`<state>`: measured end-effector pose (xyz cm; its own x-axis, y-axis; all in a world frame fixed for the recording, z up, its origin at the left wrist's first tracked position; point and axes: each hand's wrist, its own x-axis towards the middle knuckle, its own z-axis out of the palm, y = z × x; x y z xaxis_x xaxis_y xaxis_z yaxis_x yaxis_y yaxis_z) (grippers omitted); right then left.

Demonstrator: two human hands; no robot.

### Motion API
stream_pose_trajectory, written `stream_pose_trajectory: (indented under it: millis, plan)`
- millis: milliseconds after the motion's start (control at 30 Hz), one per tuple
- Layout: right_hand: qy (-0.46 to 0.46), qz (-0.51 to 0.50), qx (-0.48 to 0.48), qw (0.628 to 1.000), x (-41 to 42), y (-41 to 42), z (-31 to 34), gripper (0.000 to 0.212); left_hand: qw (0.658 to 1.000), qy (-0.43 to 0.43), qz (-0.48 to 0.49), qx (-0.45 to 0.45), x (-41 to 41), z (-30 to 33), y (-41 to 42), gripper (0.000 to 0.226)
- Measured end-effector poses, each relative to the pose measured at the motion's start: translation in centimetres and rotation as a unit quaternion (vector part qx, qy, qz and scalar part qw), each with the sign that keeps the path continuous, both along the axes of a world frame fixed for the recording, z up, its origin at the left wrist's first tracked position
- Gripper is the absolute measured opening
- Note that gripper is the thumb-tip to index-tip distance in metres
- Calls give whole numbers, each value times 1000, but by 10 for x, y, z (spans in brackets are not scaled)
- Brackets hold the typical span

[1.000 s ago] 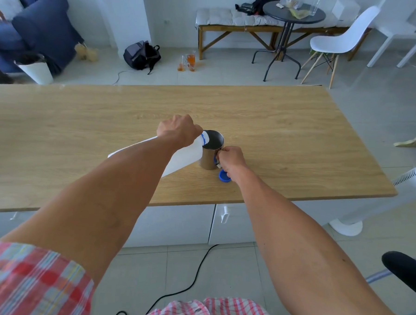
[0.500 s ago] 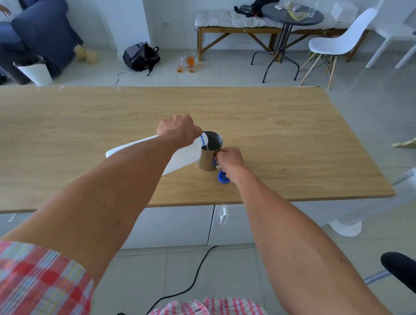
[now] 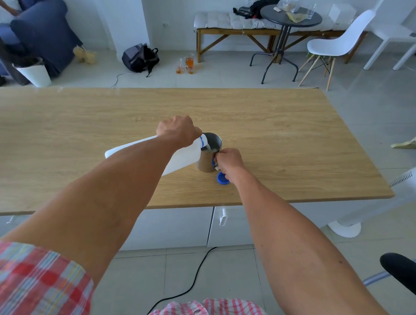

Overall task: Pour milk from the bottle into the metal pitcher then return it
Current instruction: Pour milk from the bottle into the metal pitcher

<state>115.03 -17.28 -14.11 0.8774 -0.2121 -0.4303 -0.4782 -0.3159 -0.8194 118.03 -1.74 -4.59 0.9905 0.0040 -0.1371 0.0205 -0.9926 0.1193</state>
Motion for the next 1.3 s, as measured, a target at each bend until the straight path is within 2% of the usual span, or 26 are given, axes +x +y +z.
stream_pose_trajectory:
  millis: [1300]
  plan:
    - [9, 5, 0, 1000, 0, -1, 3, 17, 1000, 9, 5, -4, 0, 4, 0, 29]
